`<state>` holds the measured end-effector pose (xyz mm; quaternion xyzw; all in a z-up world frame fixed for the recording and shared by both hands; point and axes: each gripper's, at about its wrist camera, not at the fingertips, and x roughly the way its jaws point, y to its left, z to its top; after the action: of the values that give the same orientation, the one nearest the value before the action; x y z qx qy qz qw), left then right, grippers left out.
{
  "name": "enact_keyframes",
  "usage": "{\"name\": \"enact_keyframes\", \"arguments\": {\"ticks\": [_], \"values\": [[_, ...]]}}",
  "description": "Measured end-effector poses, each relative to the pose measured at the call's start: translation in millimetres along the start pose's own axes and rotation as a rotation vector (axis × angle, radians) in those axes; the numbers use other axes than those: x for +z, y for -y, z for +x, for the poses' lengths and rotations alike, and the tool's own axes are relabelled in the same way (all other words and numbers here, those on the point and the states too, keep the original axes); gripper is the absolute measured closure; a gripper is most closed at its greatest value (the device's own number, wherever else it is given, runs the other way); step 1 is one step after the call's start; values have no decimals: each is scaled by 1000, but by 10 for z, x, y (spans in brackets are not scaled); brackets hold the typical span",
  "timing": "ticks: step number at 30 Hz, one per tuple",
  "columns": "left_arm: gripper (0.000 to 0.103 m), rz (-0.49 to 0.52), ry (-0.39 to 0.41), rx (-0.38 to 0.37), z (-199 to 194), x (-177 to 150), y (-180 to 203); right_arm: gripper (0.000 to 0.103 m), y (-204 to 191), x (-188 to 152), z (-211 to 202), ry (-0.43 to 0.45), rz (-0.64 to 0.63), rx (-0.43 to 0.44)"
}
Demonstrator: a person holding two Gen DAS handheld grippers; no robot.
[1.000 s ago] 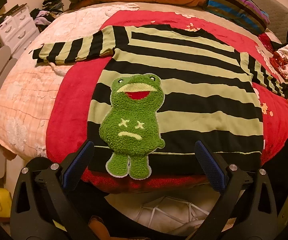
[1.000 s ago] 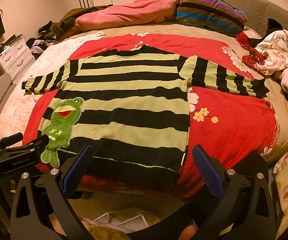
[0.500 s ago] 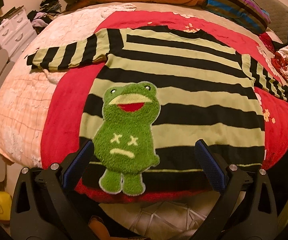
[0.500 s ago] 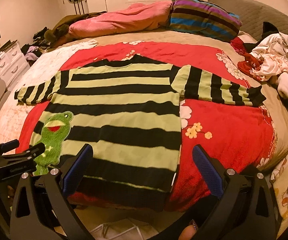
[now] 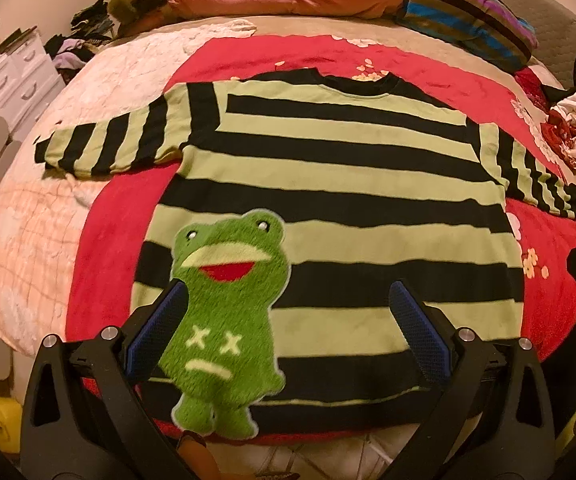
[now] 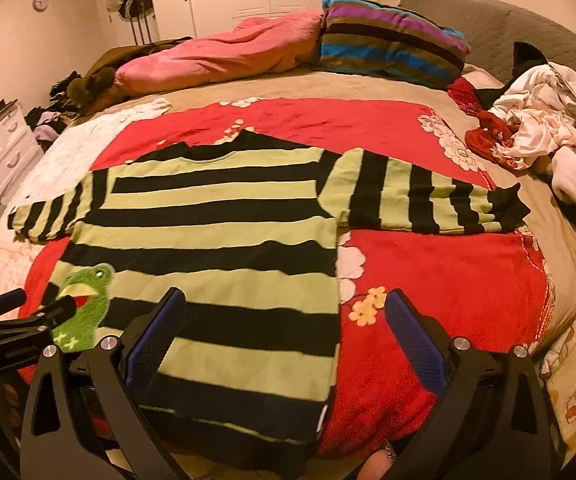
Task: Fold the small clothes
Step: 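Move the right gripper toward the black cuff of the sleeve, then close the right gripper on the striped sleeve cuff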
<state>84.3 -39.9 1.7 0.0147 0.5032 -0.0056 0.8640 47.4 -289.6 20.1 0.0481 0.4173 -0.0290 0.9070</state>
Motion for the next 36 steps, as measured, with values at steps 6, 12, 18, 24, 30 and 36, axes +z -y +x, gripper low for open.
{"name": "enact_keyframes", "arguments": {"ticks": [6, 12, 18, 24, 30, 36], "values": [[9, 12, 8, -5, 125, 147, 133, 4, 201, 45, 176, -13, 32, -35], [9, 19, 12, -18, 272, 306, 260, 4, 485, 119, 351, -12, 51, -99], [9, 28, 7, -16, 423, 426, 367, 4, 837, 205, 545, -16, 96, -163], [9, 35, 1, -23, 564, 551, 465, 4, 1180, 294, 720, -21, 155, -218], [9, 69, -26, -39, 770, 665, 641, 4, 1596, 415, 840, -9, 226, -265], [9, 70, -33, -17, 1015, 778, 679, 4, 2398, 606, 961, 11, 412, -335]]}}
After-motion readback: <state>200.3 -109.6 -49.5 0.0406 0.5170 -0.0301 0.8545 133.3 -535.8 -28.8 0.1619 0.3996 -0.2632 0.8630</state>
